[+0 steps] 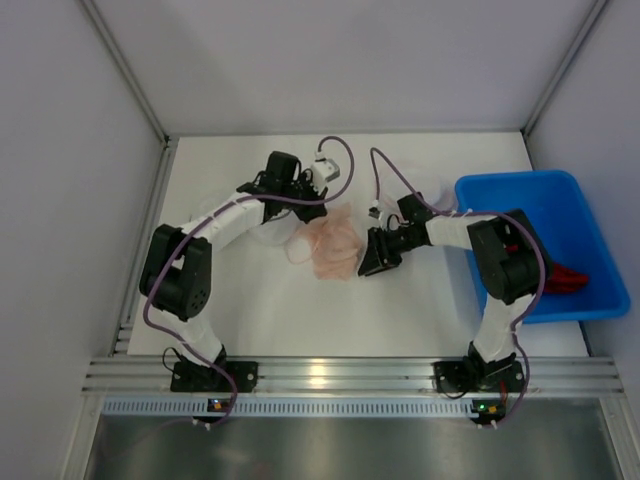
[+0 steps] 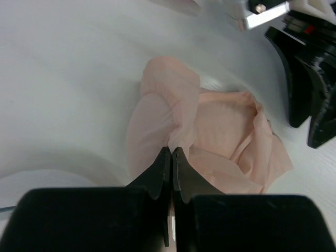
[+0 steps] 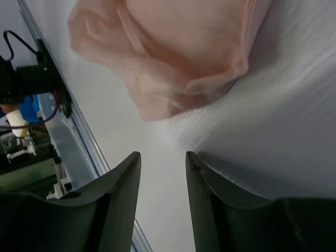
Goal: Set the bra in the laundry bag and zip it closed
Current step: Adjust the bra at the center of the board.
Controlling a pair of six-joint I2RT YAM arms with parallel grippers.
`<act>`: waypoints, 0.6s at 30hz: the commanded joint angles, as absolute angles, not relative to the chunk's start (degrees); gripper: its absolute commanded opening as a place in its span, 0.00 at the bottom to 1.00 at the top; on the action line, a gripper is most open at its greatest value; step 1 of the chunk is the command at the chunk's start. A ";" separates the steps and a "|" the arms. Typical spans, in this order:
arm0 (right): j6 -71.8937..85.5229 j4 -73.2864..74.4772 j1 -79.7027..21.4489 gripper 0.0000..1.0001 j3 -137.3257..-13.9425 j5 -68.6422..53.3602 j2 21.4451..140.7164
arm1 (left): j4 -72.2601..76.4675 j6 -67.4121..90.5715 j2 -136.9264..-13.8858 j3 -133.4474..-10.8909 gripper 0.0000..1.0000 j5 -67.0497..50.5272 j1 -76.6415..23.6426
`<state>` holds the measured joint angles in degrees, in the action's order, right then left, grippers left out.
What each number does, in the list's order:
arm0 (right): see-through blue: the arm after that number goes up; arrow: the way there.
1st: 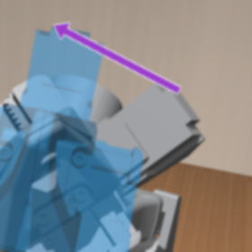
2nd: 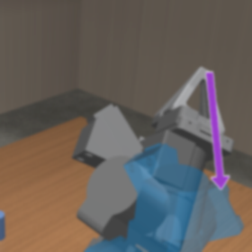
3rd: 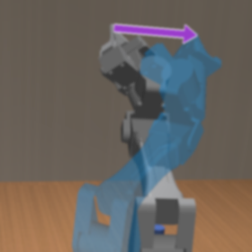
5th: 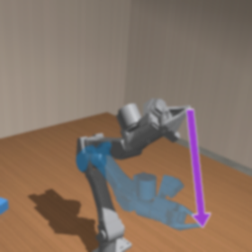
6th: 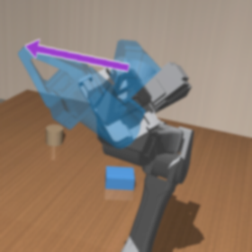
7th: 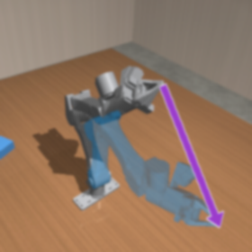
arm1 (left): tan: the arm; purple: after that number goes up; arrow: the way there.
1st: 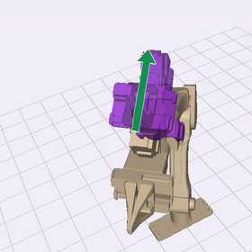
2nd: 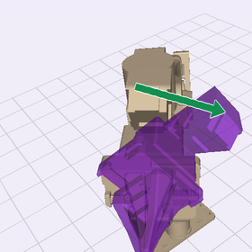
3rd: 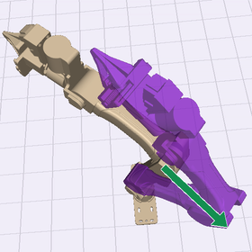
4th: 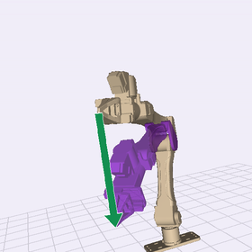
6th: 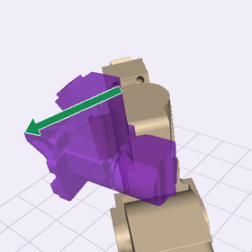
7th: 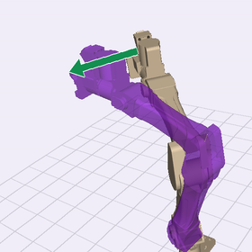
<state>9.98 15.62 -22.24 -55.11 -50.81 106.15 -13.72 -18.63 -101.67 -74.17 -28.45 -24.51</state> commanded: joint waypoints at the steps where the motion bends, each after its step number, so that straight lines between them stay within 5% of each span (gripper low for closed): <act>1: 19.76 4.05 -23.12 0.40 -57.92 -48.27 108.62 | -9.67 -19.60 -96.95 -70.94 0.00 -27.60 -25.75; 13: 31.72 -7.28 -22.41 0.47 -54.77 -45.18 110.22 | -9.49 -17.14 -95.01 -63.46 0.00 -26.02 -33.39; 18: 35.24 -9.84 -22.50 0.31 -53.44 -44.39 111.62 | -7.39 -12.31 -96.50 -61.35 0.00 -25.66 -35.86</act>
<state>32.08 -4.97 -22.37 -54.30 -45.60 110.13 -11.18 -16.34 -97.23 -62.41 -25.69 -34.96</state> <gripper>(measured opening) 0.352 0.024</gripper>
